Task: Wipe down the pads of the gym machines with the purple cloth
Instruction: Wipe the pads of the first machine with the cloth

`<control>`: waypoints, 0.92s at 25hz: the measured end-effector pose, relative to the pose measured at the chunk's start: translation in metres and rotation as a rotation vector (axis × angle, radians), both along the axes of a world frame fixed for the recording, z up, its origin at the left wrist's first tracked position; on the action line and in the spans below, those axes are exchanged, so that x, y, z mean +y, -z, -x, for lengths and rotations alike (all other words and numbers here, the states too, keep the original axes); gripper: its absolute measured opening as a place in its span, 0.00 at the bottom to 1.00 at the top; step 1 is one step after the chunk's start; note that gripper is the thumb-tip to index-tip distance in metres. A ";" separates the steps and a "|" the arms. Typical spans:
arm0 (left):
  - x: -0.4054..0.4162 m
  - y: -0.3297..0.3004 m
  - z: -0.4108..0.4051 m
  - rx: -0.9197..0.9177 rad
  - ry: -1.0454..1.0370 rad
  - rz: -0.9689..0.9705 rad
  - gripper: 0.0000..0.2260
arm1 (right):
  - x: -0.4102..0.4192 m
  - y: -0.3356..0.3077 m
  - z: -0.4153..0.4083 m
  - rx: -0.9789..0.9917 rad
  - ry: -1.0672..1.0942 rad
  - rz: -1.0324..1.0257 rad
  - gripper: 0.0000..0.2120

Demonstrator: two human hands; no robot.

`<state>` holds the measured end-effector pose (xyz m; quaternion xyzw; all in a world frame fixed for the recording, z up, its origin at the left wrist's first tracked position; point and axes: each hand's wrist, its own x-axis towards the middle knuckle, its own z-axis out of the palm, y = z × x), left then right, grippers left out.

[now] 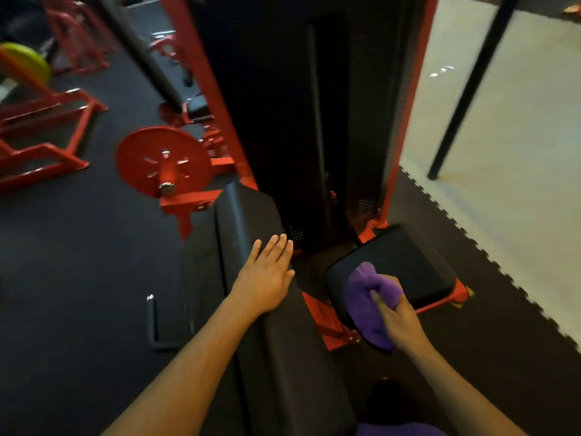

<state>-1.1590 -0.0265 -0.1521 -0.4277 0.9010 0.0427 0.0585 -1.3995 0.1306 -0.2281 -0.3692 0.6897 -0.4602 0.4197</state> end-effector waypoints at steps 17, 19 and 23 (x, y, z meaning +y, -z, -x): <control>0.071 0.016 -0.039 0.665 -0.756 -0.225 0.26 | -0.136 -0.030 -0.076 0.315 -0.888 0.493 0.27; 0.073 0.013 -0.037 0.660 -0.804 -0.248 0.26 | -0.151 -0.018 -0.078 0.443 -0.961 0.617 0.27; 0.073 0.006 -0.011 0.587 -0.934 -0.214 0.26 | -0.183 -0.019 -0.050 0.302 -1.051 0.770 0.18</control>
